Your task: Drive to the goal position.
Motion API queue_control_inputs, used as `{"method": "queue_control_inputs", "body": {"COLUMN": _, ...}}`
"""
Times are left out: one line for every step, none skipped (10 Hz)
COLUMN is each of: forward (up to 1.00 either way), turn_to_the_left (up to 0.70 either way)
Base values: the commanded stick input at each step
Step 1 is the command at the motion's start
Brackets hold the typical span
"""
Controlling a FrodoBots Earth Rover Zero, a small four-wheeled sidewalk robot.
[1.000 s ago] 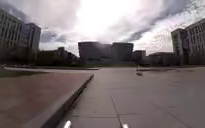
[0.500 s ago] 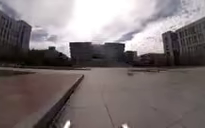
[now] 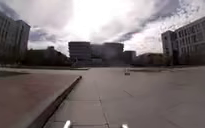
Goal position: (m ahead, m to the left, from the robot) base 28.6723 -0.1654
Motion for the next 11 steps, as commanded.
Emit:
{"method": "queue_control_inputs", "body": {"forward": 1.00, "turn_to_the_left": 0.00}}
{"method": "queue_control_inputs", "body": {"forward": 1.00, "turn_to_the_left": 0.00}}
{"method": "queue_control_inputs", "body": {"forward": 1.00, "turn_to_the_left": 0.00}}
{"method": "queue_control_inputs", "body": {"forward": 1.00, "turn_to_the_left": 0.00}}
{"method": "queue_control_inputs", "body": {"forward": 1.00, "turn_to_the_left": 0.00}}
{"method": "queue_control_inputs", "body": {"forward": 1.00, "turn_to_the_left": 0.00}}
{"method": "queue_control_inputs", "body": {"forward": 1.00, "turn_to_the_left": 0.00}}
{"method": "queue_control_inputs", "body": {"forward": 1.00, "turn_to_the_left": 0.00}}
{"method": "queue_control_inputs", "body": {"forward": 1.00, "turn_to_the_left": 0.00}}
{"method": "queue_control_inputs", "body": {"forward": 1.00, "turn_to_the_left": 0.00}}
{"method": "queue_control_inputs", "body": {"forward": 1.00, "turn_to_the_left": 0.00}}
